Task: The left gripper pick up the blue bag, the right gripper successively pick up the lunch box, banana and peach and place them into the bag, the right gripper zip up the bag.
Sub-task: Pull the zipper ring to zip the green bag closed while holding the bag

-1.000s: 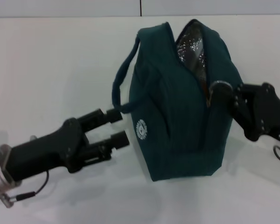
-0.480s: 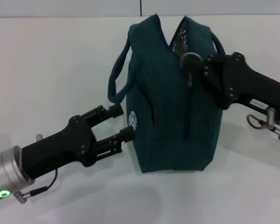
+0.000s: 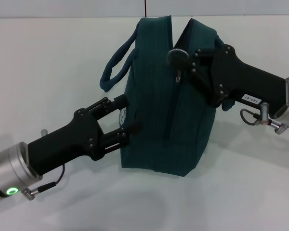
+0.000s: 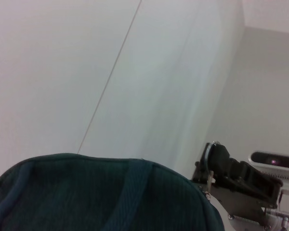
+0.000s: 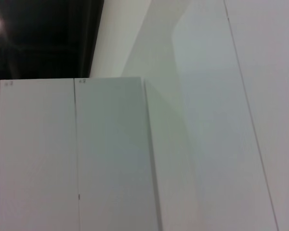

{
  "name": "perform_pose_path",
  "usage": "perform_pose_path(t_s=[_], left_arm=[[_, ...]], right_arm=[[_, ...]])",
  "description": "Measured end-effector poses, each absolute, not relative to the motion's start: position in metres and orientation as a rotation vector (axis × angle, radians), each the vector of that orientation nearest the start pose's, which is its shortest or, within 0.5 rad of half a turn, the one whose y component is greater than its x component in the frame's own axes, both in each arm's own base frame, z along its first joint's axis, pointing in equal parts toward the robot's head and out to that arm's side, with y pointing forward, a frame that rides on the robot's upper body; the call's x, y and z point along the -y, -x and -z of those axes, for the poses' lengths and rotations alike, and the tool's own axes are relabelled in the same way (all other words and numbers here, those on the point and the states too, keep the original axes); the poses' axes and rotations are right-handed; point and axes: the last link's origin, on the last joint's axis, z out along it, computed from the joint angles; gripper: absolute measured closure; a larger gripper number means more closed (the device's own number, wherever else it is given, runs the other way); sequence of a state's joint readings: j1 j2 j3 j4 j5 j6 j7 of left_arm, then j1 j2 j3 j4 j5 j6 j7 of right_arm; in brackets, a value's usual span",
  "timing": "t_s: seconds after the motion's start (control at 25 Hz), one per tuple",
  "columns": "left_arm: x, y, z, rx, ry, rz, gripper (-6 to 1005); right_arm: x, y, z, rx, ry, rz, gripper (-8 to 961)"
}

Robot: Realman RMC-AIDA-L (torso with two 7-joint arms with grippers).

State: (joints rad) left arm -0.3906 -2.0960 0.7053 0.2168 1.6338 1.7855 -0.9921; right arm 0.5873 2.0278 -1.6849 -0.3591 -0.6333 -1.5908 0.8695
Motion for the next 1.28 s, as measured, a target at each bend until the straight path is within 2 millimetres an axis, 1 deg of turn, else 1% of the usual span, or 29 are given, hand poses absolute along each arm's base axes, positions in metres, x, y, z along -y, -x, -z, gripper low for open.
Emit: perform_pose_path(t_s=[0.08,0.16,0.2,0.32,0.52,0.68,0.84,1.08,1.28], left_arm=[[-0.247,0.266,0.036,0.648,2.455,1.379,224],[-0.250,0.264,0.039,0.650,2.455,1.371,225],[-0.255,0.262,0.042,0.657,2.456,1.364,225],[-0.259,0.259,0.044,0.656,2.460,1.362,226],[-0.267,0.254,0.046,0.643,2.462,1.353,236],[-0.271,0.255,0.045,0.626,2.431,1.344,255],[-0.270,0.255,0.044,0.573,2.413,1.340,431],[-0.269,0.254,0.046,0.567,2.429,1.337,705],[-0.268,0.252,0.048,0.555,2.467,1.330,750]], right_arm=[[-0.321,-0.172,0.035,-0.167,2.505,-1.473,922],[-0.321,-0.171,0.036,-0.163,2.505,-1.470,922],[-0.322,-0.171,0.036,-0.164,2.506,-1.466,922],[-0.322,-0.170,0.037,-0.164,2.509,-1.461,921],[-0.323,-0.169,0.038,-0.165,2.511,-1.463,920],[-0.323,-0.169,0.037,-0.167,2.507,-1.464,919],[-0.322,-0.170,0.037,-0.171,2.504,-1.465,919],[-0.322,-0.171,0.037,-0.174,2.502,-1.467,918],[-0.323,-0.170,0.036,-0.174,2.493,-1.471,917]])
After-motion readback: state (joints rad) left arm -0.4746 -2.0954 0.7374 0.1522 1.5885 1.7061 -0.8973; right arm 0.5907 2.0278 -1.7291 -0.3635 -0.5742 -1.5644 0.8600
